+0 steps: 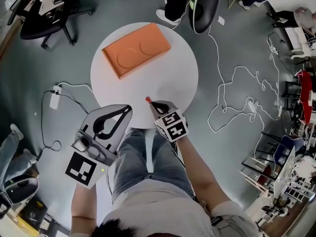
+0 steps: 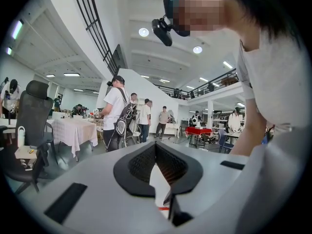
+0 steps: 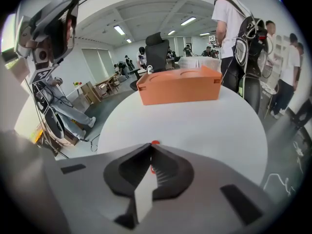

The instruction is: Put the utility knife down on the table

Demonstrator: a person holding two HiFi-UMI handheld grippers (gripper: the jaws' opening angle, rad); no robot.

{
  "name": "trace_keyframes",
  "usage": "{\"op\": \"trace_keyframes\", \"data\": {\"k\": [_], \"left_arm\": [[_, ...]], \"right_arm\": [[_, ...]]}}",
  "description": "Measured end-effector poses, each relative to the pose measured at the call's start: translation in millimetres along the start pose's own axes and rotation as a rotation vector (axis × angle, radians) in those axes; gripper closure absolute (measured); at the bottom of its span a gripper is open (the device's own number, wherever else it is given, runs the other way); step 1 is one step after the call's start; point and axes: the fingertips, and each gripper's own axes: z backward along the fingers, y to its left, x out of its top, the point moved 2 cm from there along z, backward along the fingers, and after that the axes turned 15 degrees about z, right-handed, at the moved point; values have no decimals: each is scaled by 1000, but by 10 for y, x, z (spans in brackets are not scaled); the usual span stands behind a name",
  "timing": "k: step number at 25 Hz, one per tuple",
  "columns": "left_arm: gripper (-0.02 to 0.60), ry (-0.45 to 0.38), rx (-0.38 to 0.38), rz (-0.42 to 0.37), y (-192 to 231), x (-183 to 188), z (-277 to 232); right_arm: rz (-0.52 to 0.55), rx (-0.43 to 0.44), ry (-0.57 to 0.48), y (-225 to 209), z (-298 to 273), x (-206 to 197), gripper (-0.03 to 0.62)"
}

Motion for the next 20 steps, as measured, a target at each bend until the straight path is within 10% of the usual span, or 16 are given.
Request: {"op": "trace_keyframes", "data": {"k": [20], "left_arm": [[572, -134, 114, -86, -861, 498, -309]], "right_arm": [[132, 98, -607, -126, 2018, 1410, 588]]}}
